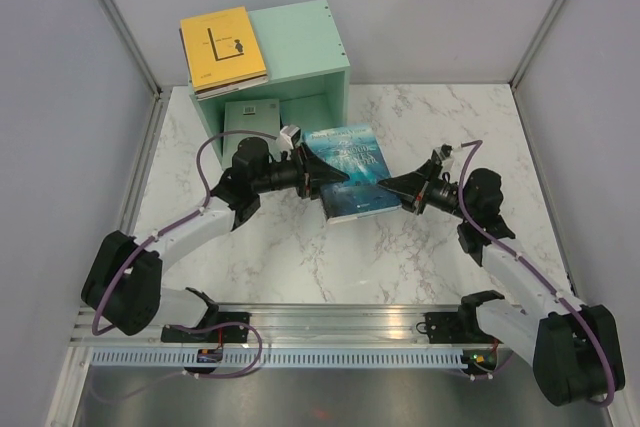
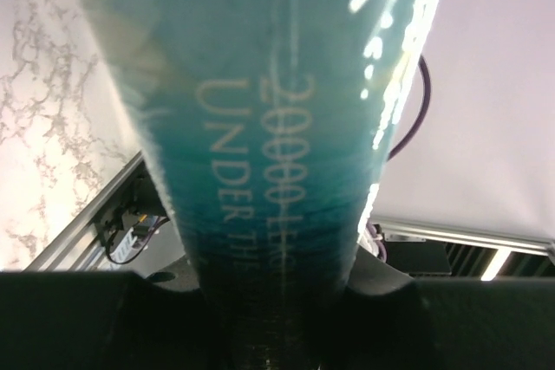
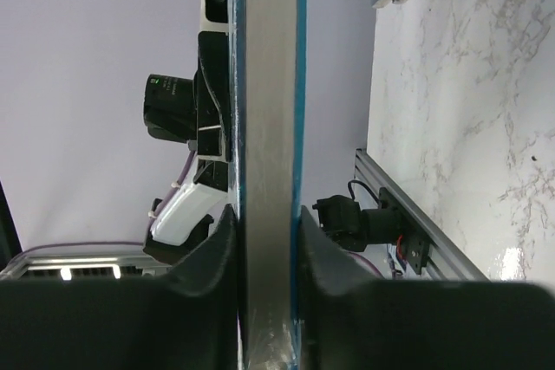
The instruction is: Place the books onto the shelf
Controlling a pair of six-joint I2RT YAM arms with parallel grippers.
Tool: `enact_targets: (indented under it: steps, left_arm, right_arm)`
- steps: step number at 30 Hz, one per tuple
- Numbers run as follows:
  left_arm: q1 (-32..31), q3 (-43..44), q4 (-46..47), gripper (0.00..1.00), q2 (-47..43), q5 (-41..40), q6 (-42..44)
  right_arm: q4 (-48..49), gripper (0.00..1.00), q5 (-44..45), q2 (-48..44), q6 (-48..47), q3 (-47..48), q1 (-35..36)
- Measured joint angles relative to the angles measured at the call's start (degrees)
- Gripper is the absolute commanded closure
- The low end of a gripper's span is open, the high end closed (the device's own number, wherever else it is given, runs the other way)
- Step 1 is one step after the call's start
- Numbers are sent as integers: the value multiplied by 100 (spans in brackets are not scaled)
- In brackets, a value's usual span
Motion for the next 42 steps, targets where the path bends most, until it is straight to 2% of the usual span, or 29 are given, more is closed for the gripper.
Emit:
enact_targets:
  steps: [3,6,7,9,10,11,13,14,15,22,28,31,34,42]
  left_arm:
    - [52,4,127,98,-4,107,-11]
    - [109,74,15,98,-46,186,46]
    - [133,103,-15,93,-57,216,68]
    - [203,197,-109,74,-76,249,136]
    - [236,251,-170,55,-85,262,177]
    - [254,330,-334,45,-101,221,273]
    - [214,520,-883,17,-109,188,575]
    - [208,616,-1169,6,-149,133,706]
    - [155,745,-1447,0,-173,68,855]
    - [57,1001,-3578,0,-817,-505,1740]
    - [59,1353,-5451,0,-1585,-1246,2424]
    - [57,1735,-6496,0,-1897,-1880,2667]
    - [57,2271,-7681,0,-2221,-2841,2885]
    - [57,2605,-9040,0,-2761,-3978,3008]
  right_arm:
    - [26,100,-11,7,94,105,50]
    - [-33,100,48,13,101,219,160]
    - [-48,100,81,22,96,256,197]
    - [-186,100,221,35,2,402,315]
    - [-321,100,310,35,-72,496,374]
    - [-452,100,393,35,-175,592,435]
    - [-664,100,415,63,-391,798,643]
    - [-754,100,446,74,-540,859,691]
    - [-839,100,448,116,-634,892,778]
    - [-1001,100,278,459,-837,1032,999]
    - [-739,100,262,870,-669,1075,1010]
    - [-614,100,328,1213,-595,1102,1010]
    - [-629,100,466,1659,-549,1252,1025]
    - [-516,100,885,2990,-562,2562,1381]
